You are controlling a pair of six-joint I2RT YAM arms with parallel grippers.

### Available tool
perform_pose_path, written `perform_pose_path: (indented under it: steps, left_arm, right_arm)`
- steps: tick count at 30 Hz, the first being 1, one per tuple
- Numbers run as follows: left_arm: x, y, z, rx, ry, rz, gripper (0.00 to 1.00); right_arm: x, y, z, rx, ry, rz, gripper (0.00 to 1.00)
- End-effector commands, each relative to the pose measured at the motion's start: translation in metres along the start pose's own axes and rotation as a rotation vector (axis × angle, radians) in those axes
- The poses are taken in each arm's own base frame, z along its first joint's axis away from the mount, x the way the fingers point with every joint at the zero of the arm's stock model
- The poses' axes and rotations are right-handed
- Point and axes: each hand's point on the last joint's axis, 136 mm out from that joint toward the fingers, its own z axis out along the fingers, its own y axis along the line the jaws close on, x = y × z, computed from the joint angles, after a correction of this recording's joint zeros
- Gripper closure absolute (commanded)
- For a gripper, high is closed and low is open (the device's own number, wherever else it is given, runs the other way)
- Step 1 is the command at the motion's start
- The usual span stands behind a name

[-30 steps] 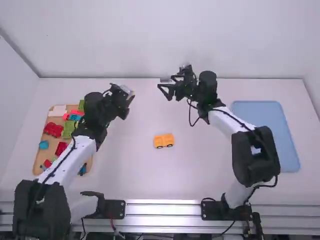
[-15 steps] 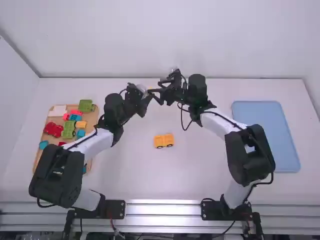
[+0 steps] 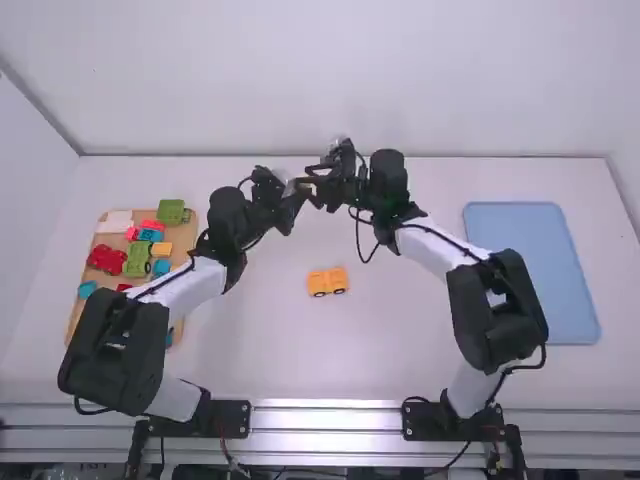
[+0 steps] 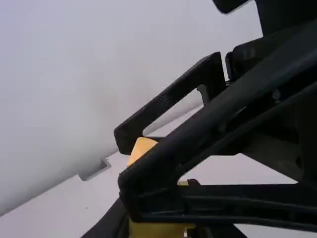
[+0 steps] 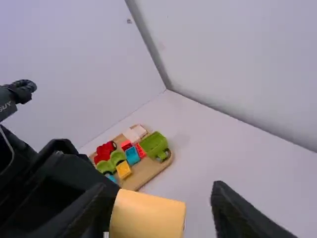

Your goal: Assemble lego blocks to make yellow taxi

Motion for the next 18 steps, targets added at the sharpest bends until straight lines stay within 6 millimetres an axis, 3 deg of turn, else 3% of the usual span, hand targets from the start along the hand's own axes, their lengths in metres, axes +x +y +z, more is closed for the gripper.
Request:
perform_pose_path:
  steps: [1, 12, 15, 18]
  left_arm:
    - [-0.001, -0.006, 0.0, 0.027, -0.012, -0.001, 0.93]
    - [-0.004, -0.006, 0.0, 0.026, -0.027, 0.008, 0.88]
    - [-0.006, -0.006, 0.0, 0.025, -0.032, 0.01, 0.78]
    - [-0.006, -0.006, 0.0, 0.026, -0.032, 0.01, 0.6]
  right_arm:
    - [-0.003, 0.008, 0.005, -0.027, 0.002, -0.008, 0.5]
    - [0.002, 0.02, 0.012, -0.054, 0.017, -0.002, 0.68]
    - [0.004, 0.025, 0.015, -0.064, 0.021, -0.007, 0.72]
    - [0.002, 0.021, 0.013, -0.052, 0.015, -0.008, 0.78]
